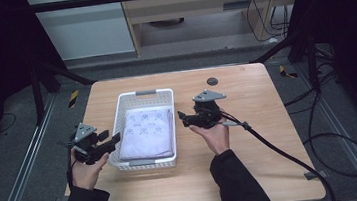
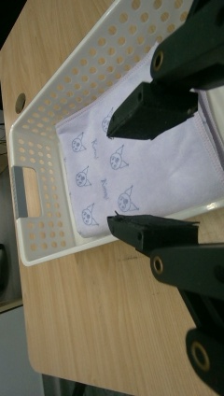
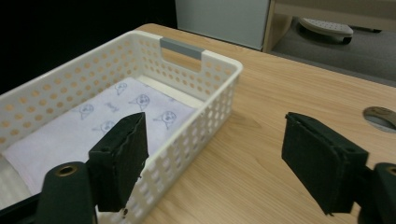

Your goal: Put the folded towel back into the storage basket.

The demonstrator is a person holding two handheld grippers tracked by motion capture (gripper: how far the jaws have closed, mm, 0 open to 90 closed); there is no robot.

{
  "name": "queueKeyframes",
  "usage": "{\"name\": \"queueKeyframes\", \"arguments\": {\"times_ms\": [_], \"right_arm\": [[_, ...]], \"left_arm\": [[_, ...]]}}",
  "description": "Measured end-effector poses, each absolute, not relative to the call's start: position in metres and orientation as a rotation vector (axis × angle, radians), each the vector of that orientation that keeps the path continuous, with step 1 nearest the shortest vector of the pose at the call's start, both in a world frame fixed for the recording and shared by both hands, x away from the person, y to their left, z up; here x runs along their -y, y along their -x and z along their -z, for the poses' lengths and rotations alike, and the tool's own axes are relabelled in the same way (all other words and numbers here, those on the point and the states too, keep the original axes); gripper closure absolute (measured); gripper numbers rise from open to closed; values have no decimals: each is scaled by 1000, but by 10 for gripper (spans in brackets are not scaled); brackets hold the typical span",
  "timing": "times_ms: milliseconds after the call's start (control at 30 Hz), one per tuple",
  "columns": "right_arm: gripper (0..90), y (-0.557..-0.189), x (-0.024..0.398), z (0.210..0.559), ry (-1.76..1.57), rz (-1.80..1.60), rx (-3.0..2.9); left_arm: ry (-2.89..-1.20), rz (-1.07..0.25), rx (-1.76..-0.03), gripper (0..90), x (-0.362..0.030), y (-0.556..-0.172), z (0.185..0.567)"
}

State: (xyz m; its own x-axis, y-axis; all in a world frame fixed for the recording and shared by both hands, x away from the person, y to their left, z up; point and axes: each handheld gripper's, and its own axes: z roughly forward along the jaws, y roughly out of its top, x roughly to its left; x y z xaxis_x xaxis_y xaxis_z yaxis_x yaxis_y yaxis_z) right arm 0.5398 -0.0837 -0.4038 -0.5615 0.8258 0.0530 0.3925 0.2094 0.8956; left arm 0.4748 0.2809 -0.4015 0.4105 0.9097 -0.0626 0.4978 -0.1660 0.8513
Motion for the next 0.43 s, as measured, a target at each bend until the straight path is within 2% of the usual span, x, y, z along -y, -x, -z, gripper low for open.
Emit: {"name": "queueKeyframes", "arguments": {"times_ms": [233, 433], "right_arm": [[170, -524, 131, 410, -1169, -1337, -2059], [156, -510, 176, 422, -1204, -1343, -2037]], "left_arm": [[-1822, -621, -1196, 358, -288, -474, 404], [-1803, -636, -1213, 332, -300, -474, 404]]}}
